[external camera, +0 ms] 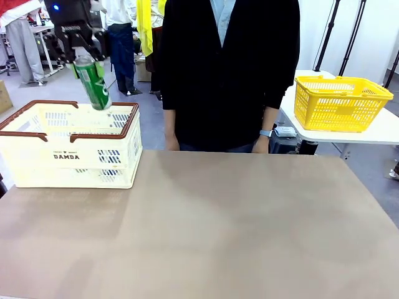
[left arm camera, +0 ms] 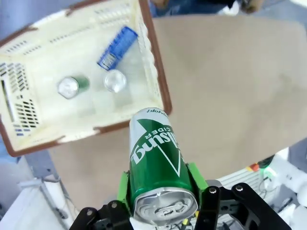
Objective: Place the drinks into the Shopping basket.
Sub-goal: Pick up one drink and place it into the Shopping basket.
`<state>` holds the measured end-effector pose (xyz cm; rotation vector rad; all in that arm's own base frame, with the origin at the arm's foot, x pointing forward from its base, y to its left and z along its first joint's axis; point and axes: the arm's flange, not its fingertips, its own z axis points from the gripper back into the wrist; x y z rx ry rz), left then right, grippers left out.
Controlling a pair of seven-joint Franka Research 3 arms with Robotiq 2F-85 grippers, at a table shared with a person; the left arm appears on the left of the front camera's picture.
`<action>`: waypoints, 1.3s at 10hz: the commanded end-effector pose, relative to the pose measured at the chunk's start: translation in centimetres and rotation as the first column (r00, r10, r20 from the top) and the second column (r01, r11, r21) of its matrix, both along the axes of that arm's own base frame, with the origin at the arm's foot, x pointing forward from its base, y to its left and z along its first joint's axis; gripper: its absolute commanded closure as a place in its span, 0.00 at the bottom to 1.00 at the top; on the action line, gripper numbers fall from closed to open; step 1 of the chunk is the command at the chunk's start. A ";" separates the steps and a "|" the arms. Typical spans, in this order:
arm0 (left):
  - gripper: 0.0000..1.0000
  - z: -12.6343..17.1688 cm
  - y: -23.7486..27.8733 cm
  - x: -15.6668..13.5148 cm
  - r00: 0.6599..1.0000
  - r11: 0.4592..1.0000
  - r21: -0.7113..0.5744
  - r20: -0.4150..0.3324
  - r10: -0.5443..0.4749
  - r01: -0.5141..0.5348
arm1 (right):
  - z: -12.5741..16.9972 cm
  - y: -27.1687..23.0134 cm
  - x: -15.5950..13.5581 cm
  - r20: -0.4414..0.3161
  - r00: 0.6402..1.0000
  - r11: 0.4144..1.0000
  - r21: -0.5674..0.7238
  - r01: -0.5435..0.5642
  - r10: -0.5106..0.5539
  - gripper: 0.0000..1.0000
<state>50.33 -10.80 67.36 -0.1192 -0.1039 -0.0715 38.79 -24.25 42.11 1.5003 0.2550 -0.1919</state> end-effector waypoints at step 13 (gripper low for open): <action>1.00 -20.2 10.2 14.0 0.973 0.976 -0.014 -0.075 0.216 -0.218 | 0.6 0.0 0.3 -0.014 1.000 1.000 0.002 0.010 -0.009 0.00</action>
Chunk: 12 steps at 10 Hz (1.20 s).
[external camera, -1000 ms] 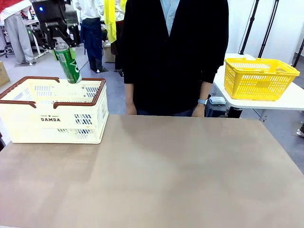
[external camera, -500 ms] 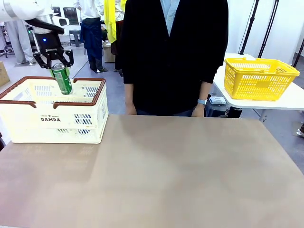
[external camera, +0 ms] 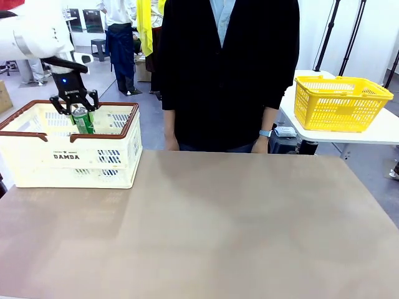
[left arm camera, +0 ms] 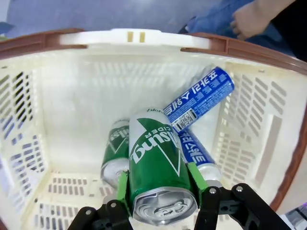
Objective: Place the drinks into the Shopping basket.
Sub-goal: Pick up one drink and place it into the Shopping basket.
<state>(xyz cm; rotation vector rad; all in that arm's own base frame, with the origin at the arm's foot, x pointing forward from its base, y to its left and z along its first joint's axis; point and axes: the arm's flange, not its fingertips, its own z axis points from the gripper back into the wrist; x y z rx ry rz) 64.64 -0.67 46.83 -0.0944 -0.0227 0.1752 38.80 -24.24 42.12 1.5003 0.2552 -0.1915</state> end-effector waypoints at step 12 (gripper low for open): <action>0.00 -3.7 -1.5 1.5 0.991 0.997 -0.003 -0.108 -0.080 0.080 | 0.6 0.0 0.3 -0.014 1.000 1.000 0.002 0.010 -0.010 0.00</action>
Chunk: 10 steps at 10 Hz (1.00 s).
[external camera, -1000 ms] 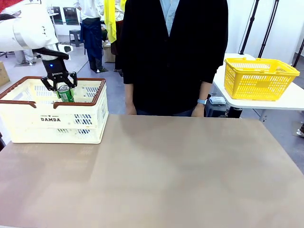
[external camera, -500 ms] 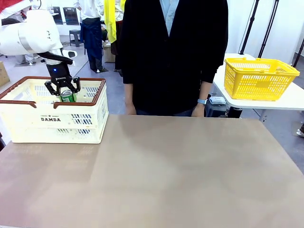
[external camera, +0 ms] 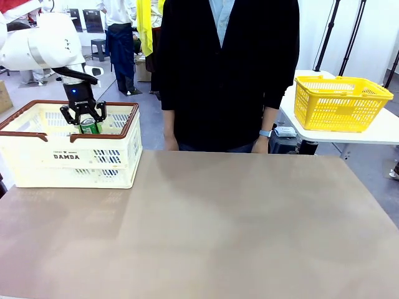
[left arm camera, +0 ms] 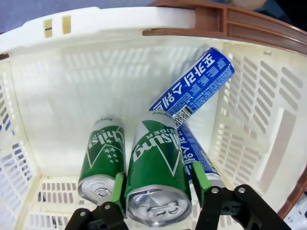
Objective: Place the drinks into the Shopping basket.
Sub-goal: Pick up one drink and place it into the Shopping basket.
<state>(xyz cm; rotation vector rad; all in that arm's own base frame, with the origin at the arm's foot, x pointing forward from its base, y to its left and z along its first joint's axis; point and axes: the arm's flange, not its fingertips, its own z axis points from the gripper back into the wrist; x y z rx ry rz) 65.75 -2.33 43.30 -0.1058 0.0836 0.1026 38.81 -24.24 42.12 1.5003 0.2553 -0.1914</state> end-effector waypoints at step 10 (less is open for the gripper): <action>0.00 9.5 1.9 -6.6 0.988 1.000 -0.002 0.157 0.008 -0.008 | 0.6 0.0 0.3 -0.014 1.000 1.000 0.002 0.010 -0.010 0.00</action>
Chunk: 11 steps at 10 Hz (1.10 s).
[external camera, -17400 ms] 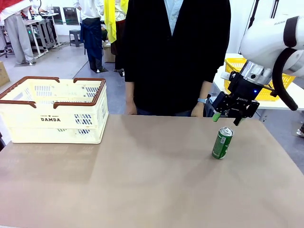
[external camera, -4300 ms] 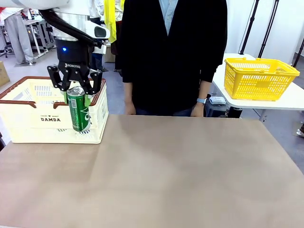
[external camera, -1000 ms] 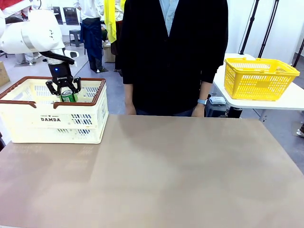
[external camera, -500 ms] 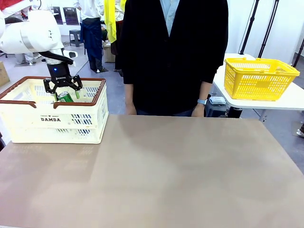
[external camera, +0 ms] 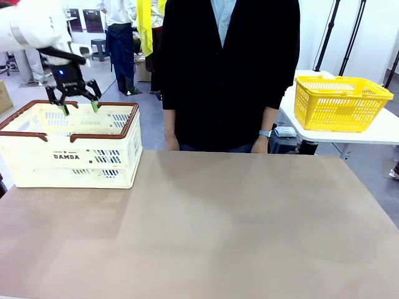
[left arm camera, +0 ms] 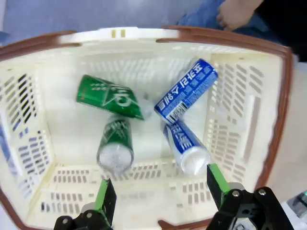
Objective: Place the drinks into the Shopping basket.
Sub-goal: Pick up one drink and place it into the Shopping basket.
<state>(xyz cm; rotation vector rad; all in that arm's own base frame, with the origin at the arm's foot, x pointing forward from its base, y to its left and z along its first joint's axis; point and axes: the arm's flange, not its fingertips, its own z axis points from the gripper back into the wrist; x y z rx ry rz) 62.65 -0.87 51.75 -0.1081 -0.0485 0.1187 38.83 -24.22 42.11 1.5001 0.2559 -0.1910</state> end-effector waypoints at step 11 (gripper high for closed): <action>0.00 -1.5 20.3 -26.0 0.928 0.296 -0.885 0.373 -0.011 0.359 | 0.6 0.0 0.3 -0.014 1.000 1.000 0.002 0.011 -0.011 0.00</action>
